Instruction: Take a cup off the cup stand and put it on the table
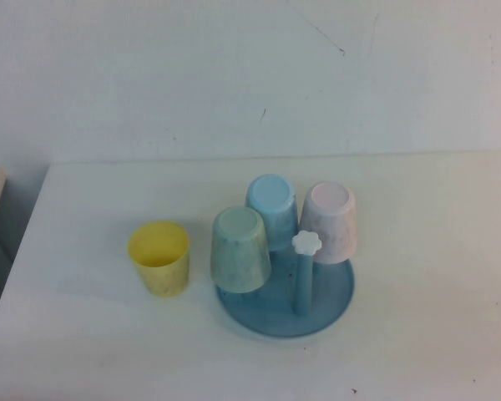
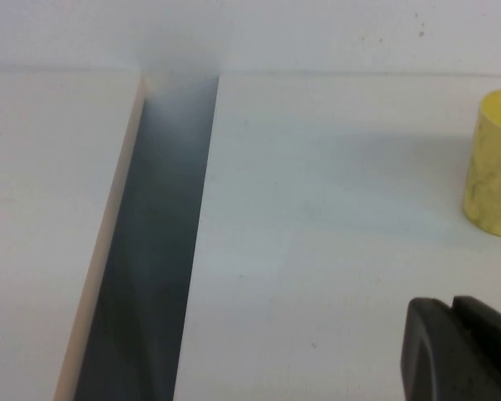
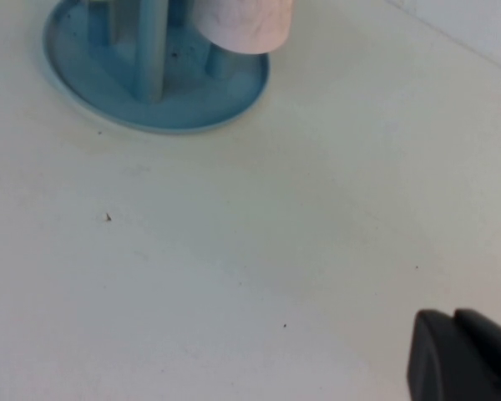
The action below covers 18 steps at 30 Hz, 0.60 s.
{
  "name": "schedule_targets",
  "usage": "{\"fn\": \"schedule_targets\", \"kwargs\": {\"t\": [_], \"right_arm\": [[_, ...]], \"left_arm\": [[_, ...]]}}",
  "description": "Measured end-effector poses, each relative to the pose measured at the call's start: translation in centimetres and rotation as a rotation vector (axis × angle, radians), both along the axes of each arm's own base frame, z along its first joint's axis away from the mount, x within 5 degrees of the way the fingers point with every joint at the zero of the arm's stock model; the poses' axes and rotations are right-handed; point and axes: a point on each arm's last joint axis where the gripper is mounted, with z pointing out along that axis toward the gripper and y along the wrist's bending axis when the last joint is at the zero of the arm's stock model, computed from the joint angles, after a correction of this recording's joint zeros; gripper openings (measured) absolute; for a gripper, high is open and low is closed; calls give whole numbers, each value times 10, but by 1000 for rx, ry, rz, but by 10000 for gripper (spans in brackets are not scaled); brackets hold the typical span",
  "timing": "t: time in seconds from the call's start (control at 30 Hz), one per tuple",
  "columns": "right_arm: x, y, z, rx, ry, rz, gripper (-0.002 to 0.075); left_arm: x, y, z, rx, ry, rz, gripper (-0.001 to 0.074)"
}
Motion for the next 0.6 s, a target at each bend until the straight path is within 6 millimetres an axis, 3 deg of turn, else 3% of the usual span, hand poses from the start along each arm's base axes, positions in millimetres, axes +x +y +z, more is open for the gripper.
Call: {"fn": "schedule_targets", "kwargs": {"t": [0.6], "right_arm": [[0, 0, 0, 1, 3, 0, 1]], "left_arm": [[0, -2, 0, 18, 4, -46, -1]]}}
